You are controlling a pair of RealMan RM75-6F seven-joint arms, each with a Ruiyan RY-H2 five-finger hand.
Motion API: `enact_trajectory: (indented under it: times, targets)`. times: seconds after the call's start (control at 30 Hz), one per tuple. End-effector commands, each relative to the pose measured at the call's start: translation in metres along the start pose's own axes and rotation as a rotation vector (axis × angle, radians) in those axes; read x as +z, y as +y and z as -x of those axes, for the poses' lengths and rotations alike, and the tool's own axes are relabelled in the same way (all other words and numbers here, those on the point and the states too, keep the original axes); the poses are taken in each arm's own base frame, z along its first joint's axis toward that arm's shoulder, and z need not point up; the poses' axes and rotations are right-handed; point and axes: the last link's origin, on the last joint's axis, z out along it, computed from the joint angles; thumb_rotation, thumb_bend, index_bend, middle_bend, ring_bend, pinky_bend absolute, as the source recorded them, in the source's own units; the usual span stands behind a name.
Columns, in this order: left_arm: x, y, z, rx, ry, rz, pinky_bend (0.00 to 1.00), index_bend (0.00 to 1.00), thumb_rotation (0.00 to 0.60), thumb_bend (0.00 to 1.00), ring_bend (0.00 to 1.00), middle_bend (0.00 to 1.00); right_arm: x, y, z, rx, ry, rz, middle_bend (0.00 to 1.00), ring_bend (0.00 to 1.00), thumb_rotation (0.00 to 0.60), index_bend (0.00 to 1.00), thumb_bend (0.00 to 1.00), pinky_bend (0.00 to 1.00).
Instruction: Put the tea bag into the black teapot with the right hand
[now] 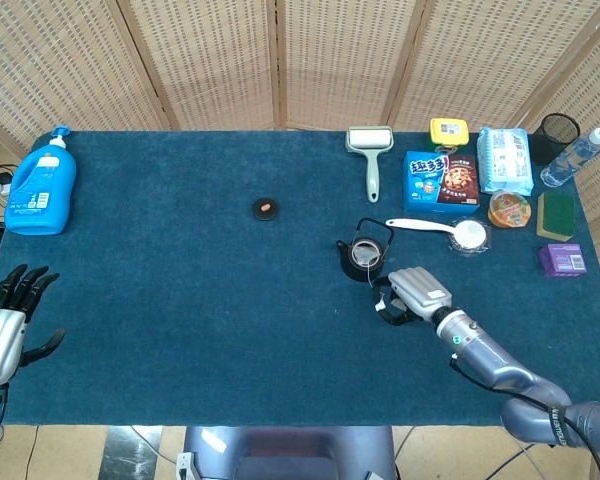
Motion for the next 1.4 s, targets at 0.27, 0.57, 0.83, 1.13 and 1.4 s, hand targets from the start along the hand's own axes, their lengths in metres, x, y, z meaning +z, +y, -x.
enact_trajectory:
  times: [0.27, 0.57, 0.83, 1.13, 1.4]
  targets:
    - [0.003, 0.003, -0.003, 0.004, 0.003, 0.01, 0.14, 0.14, 0.6, 0.29, 0.03, 0.12, -0.008, -0.002, 0.008, -0.04, -0.094, 0.018, 1.0, 1.0, 0.6, 0.17, 0.51, 1.0]
    - [0.001, 0.003, 0.0, 0.005, -0.017, -0.002, 0.14, 0.14, 0.6, 0.29, 0.03, 0.12, -0.006, -0.013, -0.014, -0.033, -0.079, -0.006, 1.0, 1.0, 0.6, 0.11, 0.52, 1.0]
    - [-0.002, 0.0, 0.0, 0.008, -0.028, -0.019, 0.14, 0.14, 0.6, 0.29, 0.03, 0.12, 0.008, -0.015, -0.031, -0.064, -0.157, 0.021, 1.0, 1.0, 0.6, 0.04, 0.62, 1.0]
    - [-0.001, -0.001, 0.001, 0.002, -0.025, -0.025, 0.14, 0.14, 0.6, 0.29, 0.03, 0.12, 0.024, -0.014, -0.039, -0.07, -0.193, 0.053, 1.0, 1.0, 0.6, 0.03, 0.67, 1.0]
    - [0.001, -0.002, 0.003, 0.0, -0.03, -0.026, 0.14, 0.14, 0.6, 0.29, 0.03, 0.12, 0.034, -0.005, -0.038, -0.088, -0.232, 0.099, 1.0, 1.0, 0.6, 0.03, 0.68, 1.0]
